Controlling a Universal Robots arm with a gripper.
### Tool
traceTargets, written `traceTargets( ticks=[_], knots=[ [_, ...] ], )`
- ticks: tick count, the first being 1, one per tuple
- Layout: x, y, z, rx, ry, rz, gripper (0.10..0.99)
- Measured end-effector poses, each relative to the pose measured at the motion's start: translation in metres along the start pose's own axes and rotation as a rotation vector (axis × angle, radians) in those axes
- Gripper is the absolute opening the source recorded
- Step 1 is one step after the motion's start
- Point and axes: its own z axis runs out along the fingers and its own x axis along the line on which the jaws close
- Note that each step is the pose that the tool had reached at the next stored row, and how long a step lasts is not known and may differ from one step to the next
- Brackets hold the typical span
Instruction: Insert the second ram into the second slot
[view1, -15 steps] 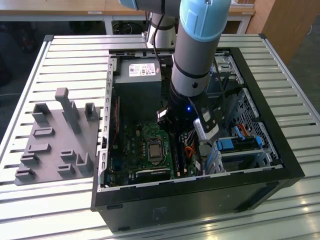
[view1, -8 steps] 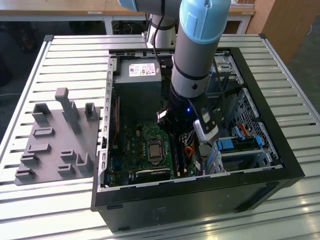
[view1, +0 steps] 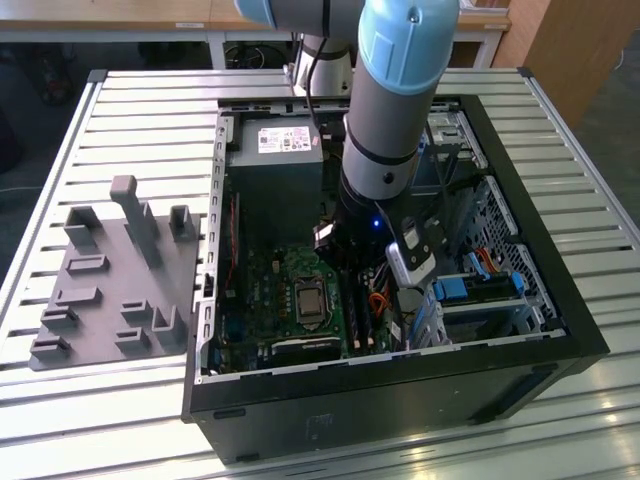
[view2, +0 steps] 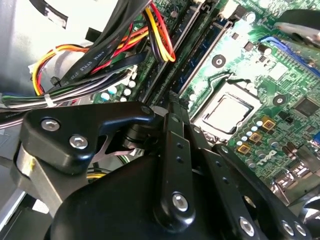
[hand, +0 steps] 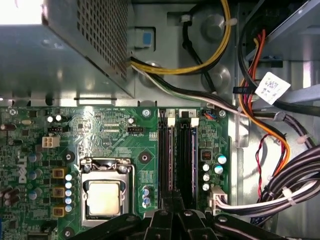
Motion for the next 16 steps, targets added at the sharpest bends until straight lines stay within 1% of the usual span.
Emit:
traceTargets(
  ticks=[3,5,6,8,9,10,16],
  knots=[
    [0.0,-0.0002,0.0021,0.001,0.0005,0.0,0.106],
    [-0.0001,0.0,0.002,0.0,0.0002,0.0,0.106],
    [-0.0001,0.0,0.0014,-0.002,0.0001,0.0,0.106],
    [-0.0001,0.0006,-0.0018,-0.008,-0.0009,0.0,0.106],
    [0.0,0.0006,-0.005,-0.009,-0.0006,0.0,0.106],
    [0.0002,0.0004,-0.0084,-0.007,-0.0001,0.0,0.106],
    [0.0004,0.0005,-0.0151,-0.006,0.0,0.0,0.106]
  ],
)
